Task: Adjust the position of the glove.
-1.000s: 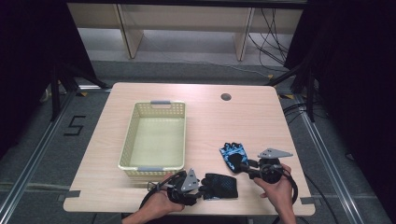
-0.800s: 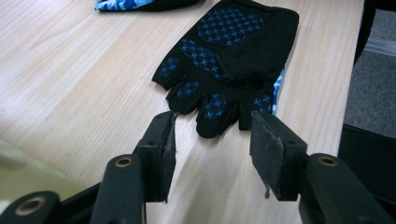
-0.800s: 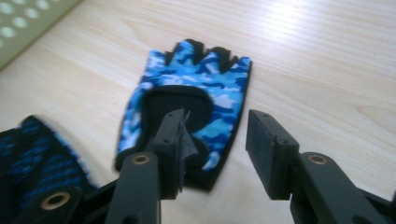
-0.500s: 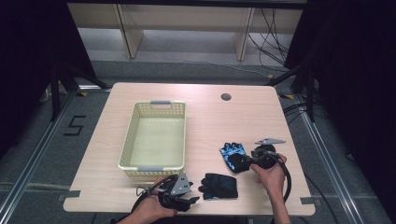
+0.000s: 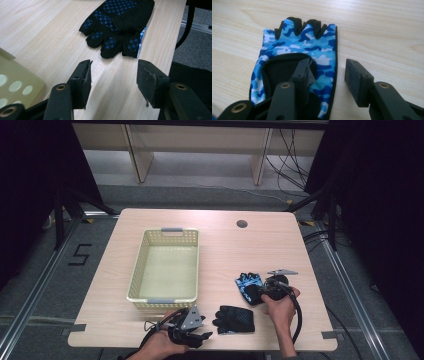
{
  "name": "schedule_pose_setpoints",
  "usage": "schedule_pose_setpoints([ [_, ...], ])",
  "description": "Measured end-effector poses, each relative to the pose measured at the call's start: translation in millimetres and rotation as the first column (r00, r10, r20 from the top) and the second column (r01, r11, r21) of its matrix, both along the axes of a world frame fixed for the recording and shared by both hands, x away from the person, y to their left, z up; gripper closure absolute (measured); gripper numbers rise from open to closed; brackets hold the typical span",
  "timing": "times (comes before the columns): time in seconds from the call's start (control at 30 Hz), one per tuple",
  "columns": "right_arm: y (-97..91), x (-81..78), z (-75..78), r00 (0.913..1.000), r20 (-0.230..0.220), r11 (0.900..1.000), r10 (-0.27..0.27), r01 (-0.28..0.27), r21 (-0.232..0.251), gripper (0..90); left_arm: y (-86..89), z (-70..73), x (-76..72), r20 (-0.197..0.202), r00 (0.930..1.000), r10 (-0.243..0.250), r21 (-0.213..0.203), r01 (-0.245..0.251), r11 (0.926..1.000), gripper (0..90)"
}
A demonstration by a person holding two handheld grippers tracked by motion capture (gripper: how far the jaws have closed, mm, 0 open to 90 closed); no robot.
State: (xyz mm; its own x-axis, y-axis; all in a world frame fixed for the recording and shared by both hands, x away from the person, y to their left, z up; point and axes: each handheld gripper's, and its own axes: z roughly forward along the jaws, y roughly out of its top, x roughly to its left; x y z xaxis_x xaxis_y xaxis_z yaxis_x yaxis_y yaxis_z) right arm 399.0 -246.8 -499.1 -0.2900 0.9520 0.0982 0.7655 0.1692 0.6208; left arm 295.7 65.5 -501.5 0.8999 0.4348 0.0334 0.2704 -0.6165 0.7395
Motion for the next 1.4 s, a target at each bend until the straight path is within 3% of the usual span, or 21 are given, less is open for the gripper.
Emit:
schedule_pose_setpoints([
  [0.1, 1.3, 0.8, -2.5, 0.9994, 0.018, 0.9995, -0.03, 0.03, 0.01, 59.1, -0.9, -2.8, 0.3, -0.032, 0.9995, 0.005, -0.02, -0.006, 0.9998, 45.2],
  [0.13, 0.5, 0.3, -2.5, 0.9997, 0.026, 1.0, 0.001, -0.001, -0.008, 63.1, 0.5, -1.3, 1.4, -0.004, 1.0, 0.001, -0.001, -0.001, 1.0, 45.4],
  [0.2, 2.9, 0.9, -3.2, 0.9995, 0.03, 0.9999, -0.01, 0.01, 0.009, 66.9, 0.6, -1.5, 1.0, -0.006, 0.9999, 0.011, -0.005, -0.011, 0.9999, 45.5],
  [0.33, 0.4, -0.2, -2.7, 0.997, 0.044, 0.9979, 0.064, -0.064, -0.001, 82.4, 1.2, 0.0, 0.3, -0.011, 0.9997, 0.021, -0.006, -0.021, 0.9998, 45.6],
  [0.37, -1.1, 0.7, -2.9, 0.9959, 0.056, 0.997, 0.071, -0.069, -0.034, 86.7, 1.1, -0.7, 0.8, 0.002, 0.9999, 0.012, -0.007, -0.012, 0.9999, 45.6],
  [0.53, -2.9, 2.6, 1.2, 0.9831, 0.072, 0.9842, 0.168, -0.163, -0.069, 88.8, 0.6, -2.7, 1.4, -0.003, 1.0, 0.006, 0.002, -0.006, 1.0, 45.6],
  [0.57, -6.3, 2.3, 7.8, 0.973, 0.111, 0.978, 0.202, -0.195, -0.074, 88.9, 1.1, -3.5, 2.2, -0.011, 0.9998, 0.018, 0.004, -0.018, 0.9998, 45.7],
  [0.63, -6.9, 1.0, 11.9, 0.9724, 0.109, 0.9773, 0.206, -0.199, -0.071, 88.9, 1.6, -2.9, 2.2, -0.014, 0.9998, 0.017, -0.003, -0.017, 0.9998, 45.7],
  [0.7, -10.5, -1.7, 25.0, 0.9415, 0.177, 0.9569, 0.286, -0.272, -0.102, 89.1, 2.2, -1.9, 2.1, -0.011, 0.9995, 0.029, -0.005, -0.029, 0.9996, 45.6],
  [0.73, -9.3, -5.3, 29.4, 0.9415, 0.181, 0.9582, 0.284, -0.272, -0.089, 89.1, 2.2, -1.9, 2.9, -0.011, 0.9996, 0.025, -0.016, -0.025, 0.9996, 45.6],
  [0.8, -10.0, -10.6, 37.9, 0.924, 0.196, 0.9441, 0.328, -0.314, -0.1, 89.1, 2.2, -1.2, 4.6, -0.012, 0.9994, 0.033, -0.006, -0.033, 0.9994, 45.6],
  [0.9, -9.8, -19.4, 46.1, 0.916, 0.196, 0.9366, 0.35, -0.34, -0.086, 89.1, 1.8, -1.1, 5.3, 0.003, 0.9998, 0.022, -0.008, -0.022, 0.9997, 45.3],
  [0.93, -11.5, -26.3, 53.8, 0.8896, 0.221, 0.9166, 0.4, -0.389, -0.091, 89.1, 0.3, -1.7, 4.7, -0.021, 0.9992, 0.033, -0.026, -0.034, 0.9991, 45.1],
  [1.0, -11.7, -31.4, 58.0, 0.8858, 0.225, 0.9136, 0.406, -0.4, -0.075, 89.1, 0.0, -1.0, 4.8, -0.013, 0.9991, 0.039, -0.022, -0.039, 0.999, 44.9],
  [1.03, -12.6, -34.7, 60.8, 0.8682, 0.241, 0.9003, 0.434, -0.428, -0.08, 89.1, -0.1, -0.5, 5.6, -0.013, 0.9993, 0.034, -0.021, -0.034, 0.9992, 44.9],
  [1.13, -9.0, -51.2, 65.9, 0.8469, 0.244, 0.8779, 0.472, -0.477, -0.045, 89.1, -2.6, 2.4, 6.3, -0.015, 0.9989, 0.044, -0.036, -0.045, 0.9984, 44.3],
  [1.2, -8.6, -54.0, 65.1, 0.8197, 0.254, 0.854, 0.514, -0.517, -0.058, 89.1, -4.4, 5.2, 7.5, -0.007, 0.9991, 0.041, -0.041, -0.041, 0.9983, 44.2],
  [1.27, -7.4, -57.3, 64.6, 0.8257, 0.24, 0.8552, 0.511, -0.517, -0.042, 89.1, -6.9, 7.3, 7.9, 0.001, 0.9994, 0.036, -0.05, -0.036, 0.9981, 44.2],
  [1.33, -3.7, -63.3, 63.6, 0.802, 0.251, 0.8326, 0.542, -0.553, -0.032, 89.1, -10.0, 10.1, 10.5, 0.005, 0.9999, 0.016, -0.055, -0.016, 0.9984, 44.2],
  [1.37, -3.7, -63.3, 63.6, 0.802, 0.251, 0.8326, 0.542, -0.553, -0.032, 89.1, -10.0, 10.1, 10.5, 0.005, 0.9999, 0.016, -0.055, -0.016, 0.9984, 44.4],
  [1.4, -0.7, -67.4, 63.7, 0.7868, 0.254, 0.8174, 0.563, -0.575, -0.028, 89.1, -13.1, 11.5, 11.2, 0.008, 0.9999, 0.012, -0.075, -0.012, 0.9971, 44.4],
])
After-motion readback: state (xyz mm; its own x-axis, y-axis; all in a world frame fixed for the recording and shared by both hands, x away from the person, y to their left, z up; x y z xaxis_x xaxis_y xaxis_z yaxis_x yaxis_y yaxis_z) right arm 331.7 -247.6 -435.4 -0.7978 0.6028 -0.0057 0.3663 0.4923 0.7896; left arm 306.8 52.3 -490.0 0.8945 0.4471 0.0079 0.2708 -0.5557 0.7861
